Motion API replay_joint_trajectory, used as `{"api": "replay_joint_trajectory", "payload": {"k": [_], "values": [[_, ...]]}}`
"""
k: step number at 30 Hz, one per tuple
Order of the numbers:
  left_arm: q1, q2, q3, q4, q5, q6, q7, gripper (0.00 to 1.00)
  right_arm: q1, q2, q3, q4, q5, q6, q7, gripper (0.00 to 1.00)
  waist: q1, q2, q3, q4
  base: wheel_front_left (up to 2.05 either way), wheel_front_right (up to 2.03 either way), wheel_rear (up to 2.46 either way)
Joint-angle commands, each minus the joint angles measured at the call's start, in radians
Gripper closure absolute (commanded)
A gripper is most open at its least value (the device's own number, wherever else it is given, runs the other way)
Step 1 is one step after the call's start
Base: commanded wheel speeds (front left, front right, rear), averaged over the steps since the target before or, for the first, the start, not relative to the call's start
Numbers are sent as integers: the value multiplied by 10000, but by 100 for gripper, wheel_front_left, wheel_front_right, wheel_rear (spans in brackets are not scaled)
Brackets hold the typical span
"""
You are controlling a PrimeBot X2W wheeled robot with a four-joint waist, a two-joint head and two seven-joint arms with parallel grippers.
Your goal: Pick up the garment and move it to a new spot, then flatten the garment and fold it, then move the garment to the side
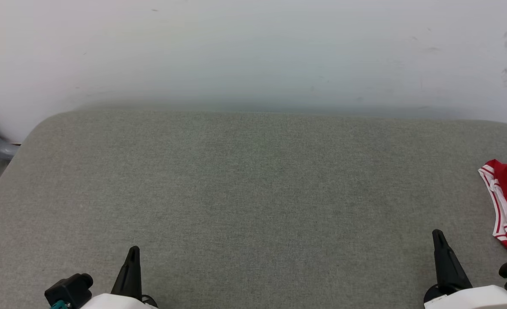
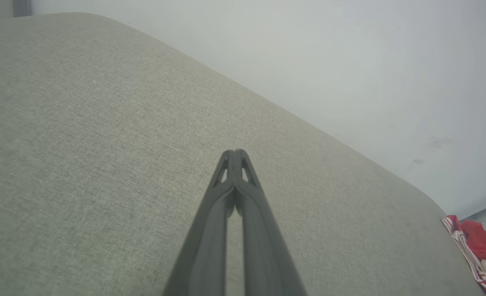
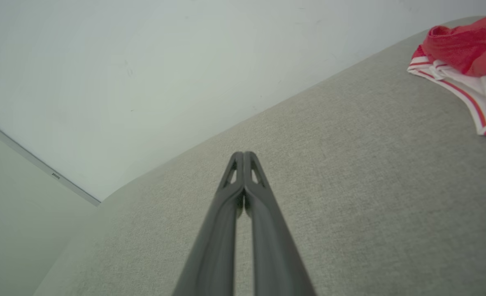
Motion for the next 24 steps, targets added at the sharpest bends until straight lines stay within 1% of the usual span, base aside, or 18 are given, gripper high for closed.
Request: {"api": "replay_joint_trajectory", "payload": {"k": [1,24], "values": [[-314,-4,96,-79,-428,-83,84,100,-308,-57,-29,-56,445,-2,88,100,-1,0,5,-6,0,0,0],[-912,-92,458,308,-3749,-501,812,100,-854,-67,-120,301,3643,-4,851,100,-1,0,79,-99,0,0,0]]}}
